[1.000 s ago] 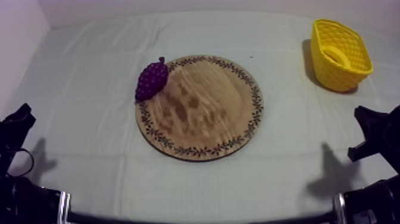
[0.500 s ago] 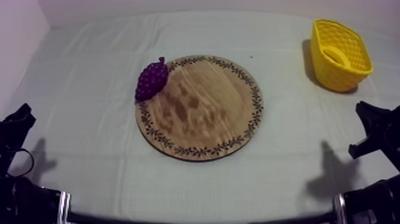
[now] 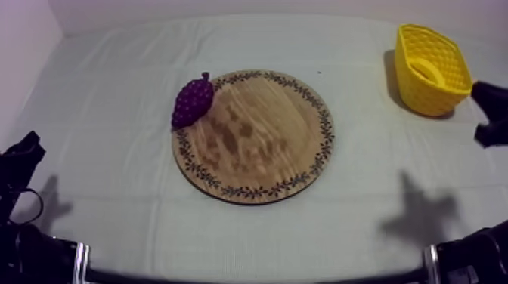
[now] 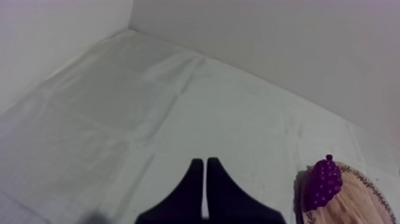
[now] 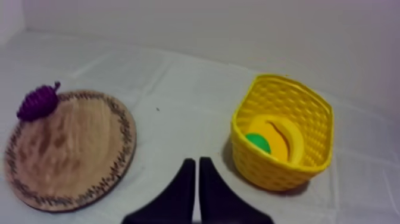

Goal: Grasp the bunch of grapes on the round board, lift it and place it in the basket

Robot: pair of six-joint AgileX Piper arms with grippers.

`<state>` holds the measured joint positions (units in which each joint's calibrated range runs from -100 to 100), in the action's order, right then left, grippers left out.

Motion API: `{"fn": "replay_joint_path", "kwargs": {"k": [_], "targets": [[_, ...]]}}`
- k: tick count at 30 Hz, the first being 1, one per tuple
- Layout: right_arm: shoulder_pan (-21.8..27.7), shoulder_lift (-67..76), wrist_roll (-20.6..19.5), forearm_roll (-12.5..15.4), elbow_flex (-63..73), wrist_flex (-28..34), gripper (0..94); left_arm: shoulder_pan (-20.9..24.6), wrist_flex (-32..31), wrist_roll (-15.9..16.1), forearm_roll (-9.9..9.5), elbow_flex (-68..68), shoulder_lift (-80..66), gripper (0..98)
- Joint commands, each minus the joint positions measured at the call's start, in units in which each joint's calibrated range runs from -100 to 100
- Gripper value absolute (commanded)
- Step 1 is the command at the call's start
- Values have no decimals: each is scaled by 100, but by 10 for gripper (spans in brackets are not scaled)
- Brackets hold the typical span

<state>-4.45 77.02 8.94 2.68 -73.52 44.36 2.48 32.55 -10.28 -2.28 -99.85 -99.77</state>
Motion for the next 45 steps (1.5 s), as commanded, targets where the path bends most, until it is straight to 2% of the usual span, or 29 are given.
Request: {"fn": "replay_joint_path", "kwargs": {"k": [1,9,20,31,45], "targets": [[-63,-976,-262,10,1727,510,2,1,3,0,1,-4,3,0],[-462,-3209,-842,92,4687,1837,2,1,3,0,1,-4,3,0],[-1344,-6090,-1443,354,7962,3513,2,1,3,0,1,-4,3,0],[-2101,-8329,-2070,329,10054,4406,3,1,3,0,1,-4,3,0],[-2475,-10534,-3003,275,11905,5015,44,1,3,0,1,-4,3,0]]}}
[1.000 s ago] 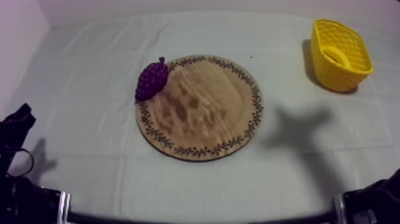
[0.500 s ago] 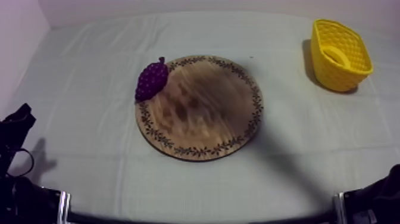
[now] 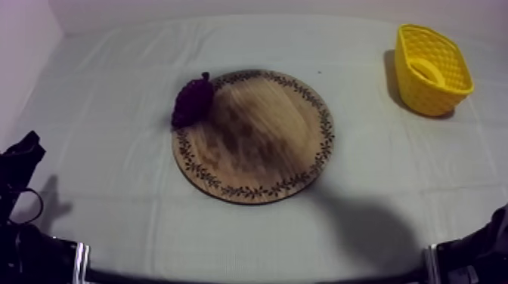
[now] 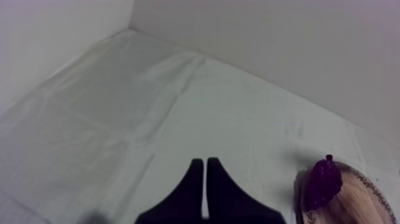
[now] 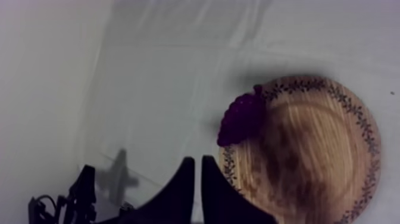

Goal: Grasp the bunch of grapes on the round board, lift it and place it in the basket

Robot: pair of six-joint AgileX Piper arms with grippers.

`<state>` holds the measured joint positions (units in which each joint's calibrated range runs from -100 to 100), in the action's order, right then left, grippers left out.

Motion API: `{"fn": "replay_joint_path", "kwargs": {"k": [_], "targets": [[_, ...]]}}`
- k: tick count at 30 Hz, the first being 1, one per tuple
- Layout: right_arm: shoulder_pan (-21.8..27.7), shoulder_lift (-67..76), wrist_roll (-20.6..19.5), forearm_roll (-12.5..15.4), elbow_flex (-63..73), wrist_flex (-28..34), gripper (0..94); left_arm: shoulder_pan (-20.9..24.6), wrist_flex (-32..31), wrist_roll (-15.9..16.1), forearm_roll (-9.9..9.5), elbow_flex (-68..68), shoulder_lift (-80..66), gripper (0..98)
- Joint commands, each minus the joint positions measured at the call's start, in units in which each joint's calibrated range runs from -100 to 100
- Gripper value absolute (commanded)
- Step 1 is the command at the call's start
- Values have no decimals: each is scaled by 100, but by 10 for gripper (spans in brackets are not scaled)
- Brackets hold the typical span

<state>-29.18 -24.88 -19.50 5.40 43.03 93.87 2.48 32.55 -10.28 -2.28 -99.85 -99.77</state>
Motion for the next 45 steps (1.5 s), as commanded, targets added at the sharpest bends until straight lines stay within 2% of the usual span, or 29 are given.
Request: {"fn": "replay_joint_path", "kwargs": {"k": [1,11,22,24,25,28,30,32,36,45], "targets": [[-3,-497,-232,16,384,120,50,1,3,0,1,-4,3,0],[40,-1442,-734,93,964,286,81,1,3,0,1,-4,3,0],[142,-1649,-841,126,159,264,136,1,3,0,1,-4,3,0],[160,-1685,-818,144,69,253,198,1,3,0,1,-4,3,0],[158,-1707,-787,166,50,257,264,1,3,0,1,-4,3,0],[104,-1779,-643,240,52,297,587,1,3,0,1,-4,3,0],[71,-1829,-573,283,76,314,731,1,3,0,1,-4,3,0],[55,-1880,-518,350,92,322,830,1,3,0,1,-4,3,0],[26,-2040,-510,430,282,329,904,1,3,0,1,-4,3,0],[-65,-2704,-627,459,1229,343,927,1,3,0,1,-4,3,0]]}}
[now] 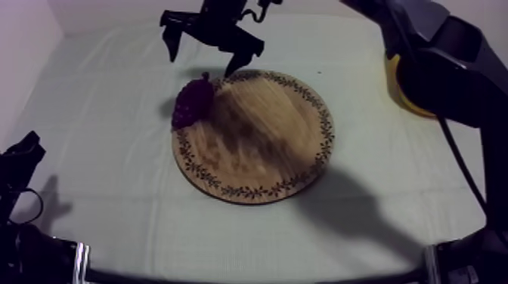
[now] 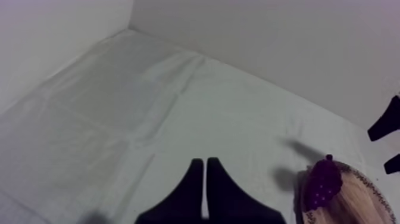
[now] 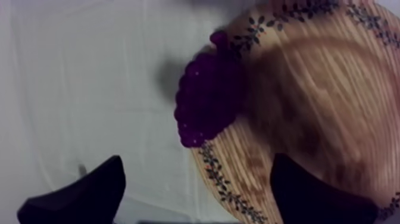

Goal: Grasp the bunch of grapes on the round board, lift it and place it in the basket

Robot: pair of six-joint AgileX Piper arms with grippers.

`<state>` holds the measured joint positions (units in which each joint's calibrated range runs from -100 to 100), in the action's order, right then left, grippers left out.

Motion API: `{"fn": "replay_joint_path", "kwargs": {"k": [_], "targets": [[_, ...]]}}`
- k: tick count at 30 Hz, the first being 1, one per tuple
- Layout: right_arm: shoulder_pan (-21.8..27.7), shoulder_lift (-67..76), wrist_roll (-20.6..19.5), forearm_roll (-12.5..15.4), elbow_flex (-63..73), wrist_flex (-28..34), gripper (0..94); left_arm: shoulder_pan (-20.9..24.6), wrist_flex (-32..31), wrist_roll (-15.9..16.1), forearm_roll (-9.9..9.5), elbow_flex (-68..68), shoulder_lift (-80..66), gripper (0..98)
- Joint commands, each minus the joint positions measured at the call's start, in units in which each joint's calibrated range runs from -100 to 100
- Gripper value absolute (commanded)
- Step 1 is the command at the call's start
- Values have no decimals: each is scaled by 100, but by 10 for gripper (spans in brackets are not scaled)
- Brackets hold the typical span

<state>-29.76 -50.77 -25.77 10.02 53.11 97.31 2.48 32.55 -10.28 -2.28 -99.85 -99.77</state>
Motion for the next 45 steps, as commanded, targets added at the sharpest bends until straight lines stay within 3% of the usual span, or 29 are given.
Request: {"fn": "replay_joint_path", "kwargs": {"k": [1,30,45], "targets": [[-13,-206,-13,-5,341,0,927,1,3,0,1,-4,3,0],[-38,-1855,-120,-110,1856,34,912,1,3,0,1,-4,3,0],[-43,-2223,-84,-201,2177,48,831,1,3,0,1,-4,3,0]]}}
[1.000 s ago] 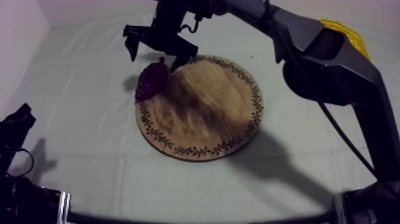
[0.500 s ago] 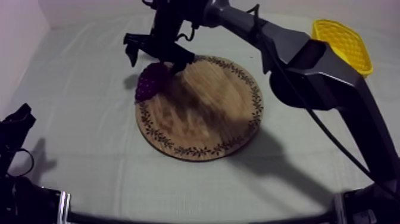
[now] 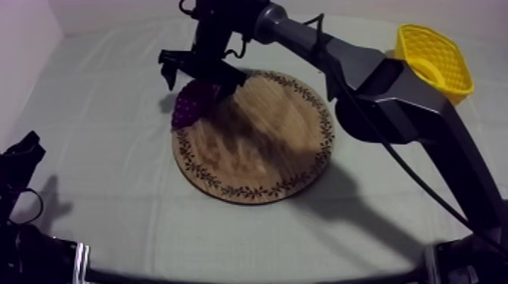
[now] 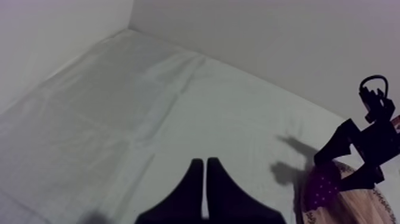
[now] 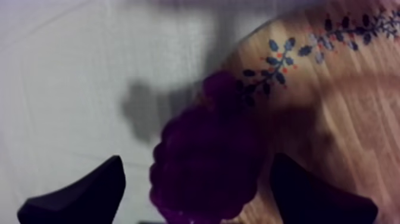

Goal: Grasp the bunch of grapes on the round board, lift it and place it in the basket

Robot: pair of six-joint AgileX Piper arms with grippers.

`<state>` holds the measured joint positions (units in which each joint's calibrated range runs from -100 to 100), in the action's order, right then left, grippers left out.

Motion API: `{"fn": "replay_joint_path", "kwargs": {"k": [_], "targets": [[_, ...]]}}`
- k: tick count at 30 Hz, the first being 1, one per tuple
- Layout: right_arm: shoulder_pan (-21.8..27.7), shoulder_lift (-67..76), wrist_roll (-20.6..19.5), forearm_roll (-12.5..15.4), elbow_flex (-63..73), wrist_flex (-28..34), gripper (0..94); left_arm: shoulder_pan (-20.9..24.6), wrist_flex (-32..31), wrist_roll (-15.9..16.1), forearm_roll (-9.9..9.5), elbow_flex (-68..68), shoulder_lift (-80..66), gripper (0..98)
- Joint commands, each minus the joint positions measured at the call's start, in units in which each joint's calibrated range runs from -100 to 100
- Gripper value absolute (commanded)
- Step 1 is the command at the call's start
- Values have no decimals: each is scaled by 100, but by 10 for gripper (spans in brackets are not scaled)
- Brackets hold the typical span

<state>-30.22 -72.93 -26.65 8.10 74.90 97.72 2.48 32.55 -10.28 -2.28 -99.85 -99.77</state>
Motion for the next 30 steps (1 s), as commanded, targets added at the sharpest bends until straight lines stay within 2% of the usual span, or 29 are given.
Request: {"fn": "replay_joint_path", "kwargs": {"k": [1,6,10,14,19,22,30], "targets": [[6,-25,6,-15,-6,9,823,1,3,0,1,-4,3,0],[4,-108,27,-60,-3,10,785,1,3,0,1,-4,3,0],[-8,-150,52,-96,35,10,711,1,3,0,1,-4,3,0],[-36,-175,94,-137,79,11,567,1,3,0,1,-4,3,0],[-46,-203,166,-133,117,11,343,1,3,0,1,-4,3,0],[-44,-172,219,-137,102,13,253,1,3,0,1,-4,3,0],[24,671,383,-246,-835,14,199,1,3,0,1,-4,3,0]]}}
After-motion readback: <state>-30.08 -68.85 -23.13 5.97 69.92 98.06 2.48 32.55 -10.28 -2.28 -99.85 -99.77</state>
